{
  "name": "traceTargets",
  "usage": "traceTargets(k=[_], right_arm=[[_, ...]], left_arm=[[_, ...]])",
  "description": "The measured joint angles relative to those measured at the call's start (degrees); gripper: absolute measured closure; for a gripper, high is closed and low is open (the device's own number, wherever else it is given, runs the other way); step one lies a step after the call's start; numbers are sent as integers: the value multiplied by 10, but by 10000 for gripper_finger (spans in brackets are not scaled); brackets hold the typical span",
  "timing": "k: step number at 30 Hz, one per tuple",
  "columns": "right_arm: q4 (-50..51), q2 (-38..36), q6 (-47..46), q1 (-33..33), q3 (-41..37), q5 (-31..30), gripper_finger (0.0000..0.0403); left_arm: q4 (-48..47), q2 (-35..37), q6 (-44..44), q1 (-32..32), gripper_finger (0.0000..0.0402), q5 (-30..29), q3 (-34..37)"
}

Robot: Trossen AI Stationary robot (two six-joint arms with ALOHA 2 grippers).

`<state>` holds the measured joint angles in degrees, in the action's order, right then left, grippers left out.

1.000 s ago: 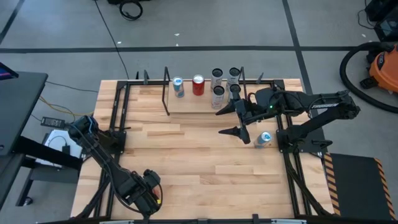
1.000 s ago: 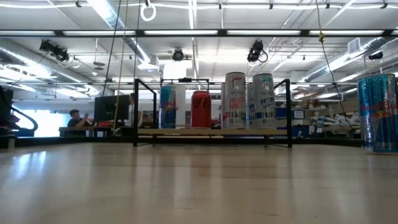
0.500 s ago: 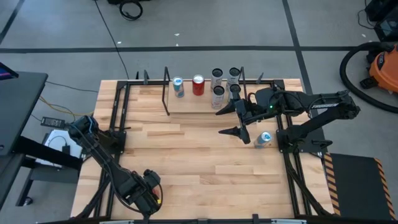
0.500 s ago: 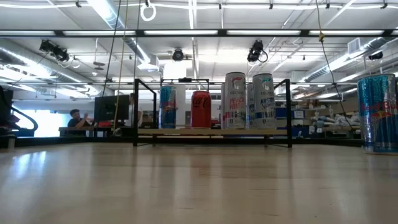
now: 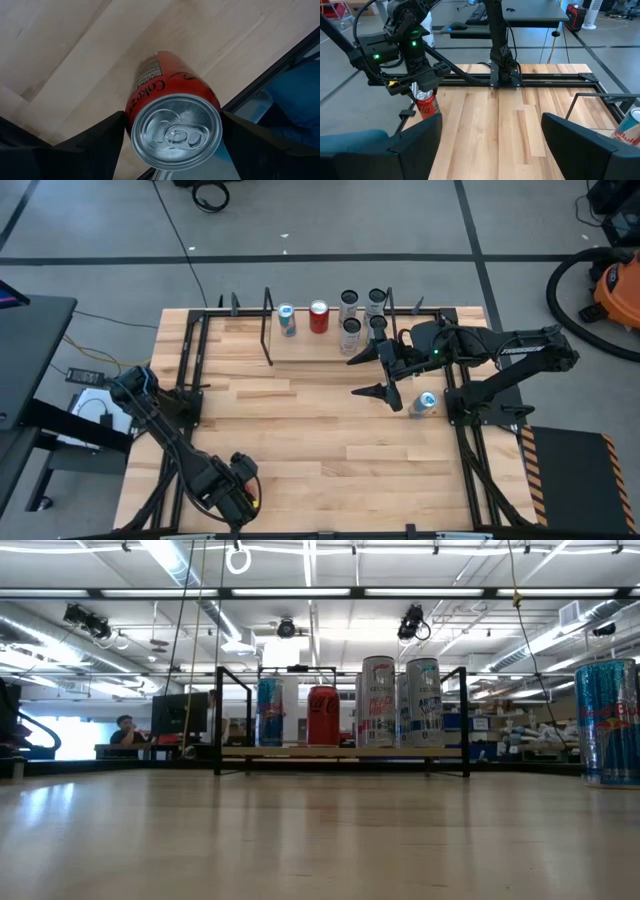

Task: Place canned beverage on shelf
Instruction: Put the red-black soda can on the shelf aligned with the other red-black soda can

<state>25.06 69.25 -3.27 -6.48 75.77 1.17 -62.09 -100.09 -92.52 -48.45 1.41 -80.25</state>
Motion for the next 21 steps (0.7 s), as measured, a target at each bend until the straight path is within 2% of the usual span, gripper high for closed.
traceTargets(k=[21], right_arm=[[0, 0, 0, 0, 0, 0, 53]], left_arm=[[37, 0, -44, -4, 83, -6, 0]])
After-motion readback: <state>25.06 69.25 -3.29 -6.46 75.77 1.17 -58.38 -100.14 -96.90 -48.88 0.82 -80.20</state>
